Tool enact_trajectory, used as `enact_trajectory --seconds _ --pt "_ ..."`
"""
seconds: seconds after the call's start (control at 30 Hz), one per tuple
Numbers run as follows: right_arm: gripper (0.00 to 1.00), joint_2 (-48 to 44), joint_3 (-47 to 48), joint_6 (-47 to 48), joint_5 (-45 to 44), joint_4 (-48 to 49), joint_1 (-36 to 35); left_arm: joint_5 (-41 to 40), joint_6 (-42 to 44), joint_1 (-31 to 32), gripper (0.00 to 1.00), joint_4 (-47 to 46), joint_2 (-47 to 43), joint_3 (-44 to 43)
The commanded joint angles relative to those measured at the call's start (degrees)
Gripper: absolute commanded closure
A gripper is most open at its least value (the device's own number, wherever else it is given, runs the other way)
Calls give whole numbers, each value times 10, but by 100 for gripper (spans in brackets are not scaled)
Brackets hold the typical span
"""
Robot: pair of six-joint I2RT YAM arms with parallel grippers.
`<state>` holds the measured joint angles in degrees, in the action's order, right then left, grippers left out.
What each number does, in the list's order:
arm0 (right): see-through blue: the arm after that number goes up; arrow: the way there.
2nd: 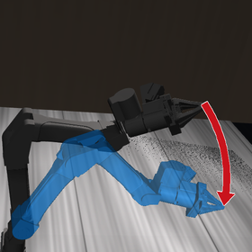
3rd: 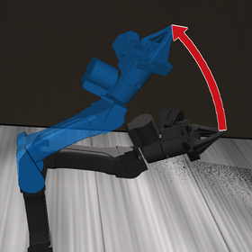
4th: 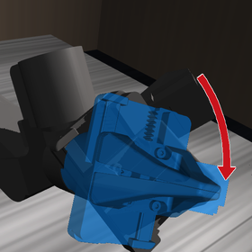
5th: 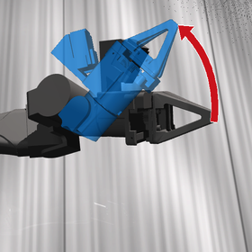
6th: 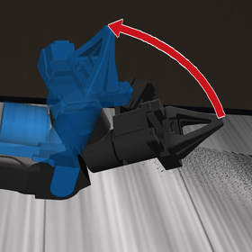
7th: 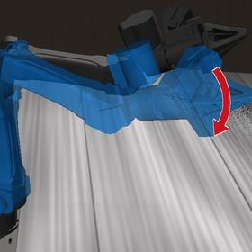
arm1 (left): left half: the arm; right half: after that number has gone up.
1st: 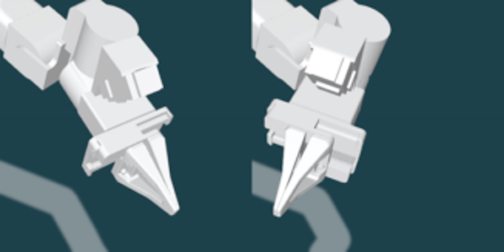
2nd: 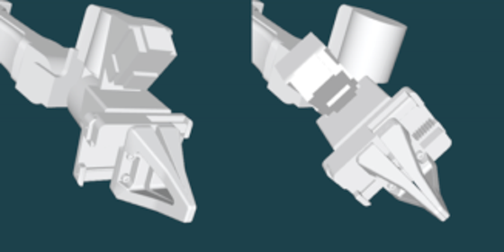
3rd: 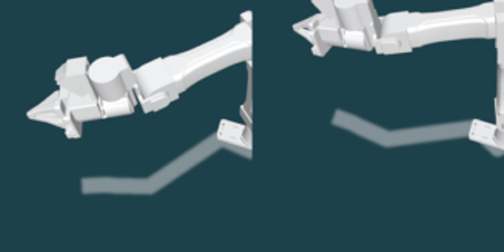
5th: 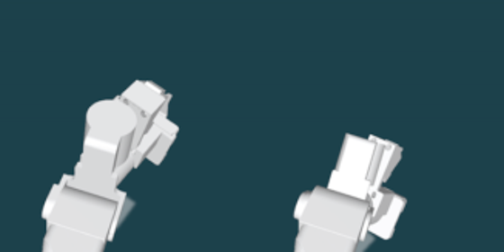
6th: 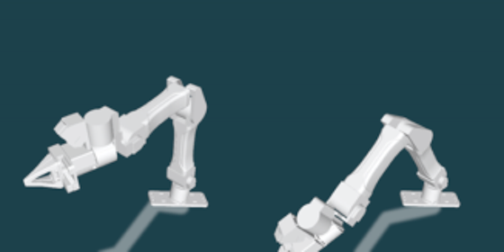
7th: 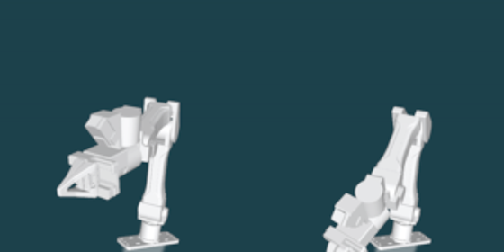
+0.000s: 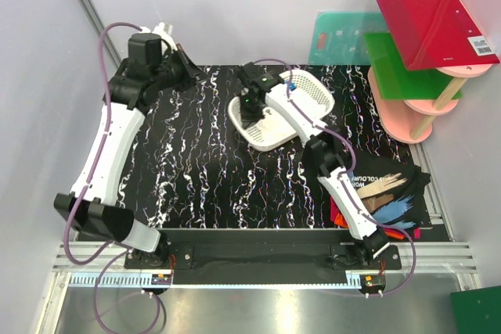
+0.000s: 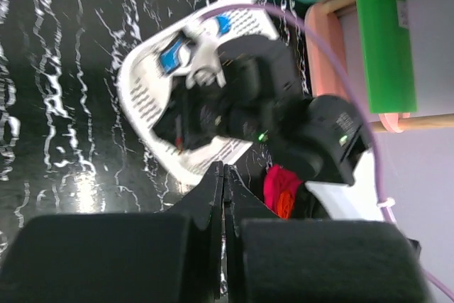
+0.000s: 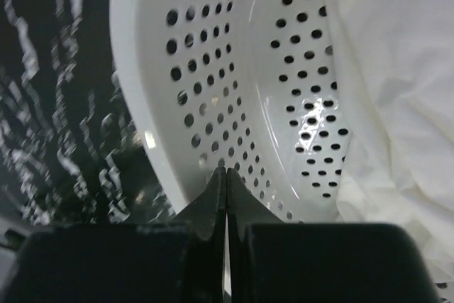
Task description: Fold and stack the t-shirts
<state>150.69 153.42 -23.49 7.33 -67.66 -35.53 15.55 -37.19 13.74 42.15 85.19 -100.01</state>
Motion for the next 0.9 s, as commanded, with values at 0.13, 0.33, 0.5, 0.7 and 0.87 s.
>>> enact_trajectory --seconds 0.13,0.33,0.5,0.7,0.87 --pt "100 -77 -59 1 128 -11 -73 2 34 -3 100 33 -16 45" --pt "100 -180 -131 -23 -53 12 -14 69 29 5 100 23 43 81" --pt "100 -231 -171 -38 -207 19 46 127 29 30 100 26 119 96" --pt "100 -242 -243 -73 -266 23 115 127 34 52 100 26 125 112" --pt "100 -171 -243 -75 -247 -11 129 124 36 52 100 28 97 143"
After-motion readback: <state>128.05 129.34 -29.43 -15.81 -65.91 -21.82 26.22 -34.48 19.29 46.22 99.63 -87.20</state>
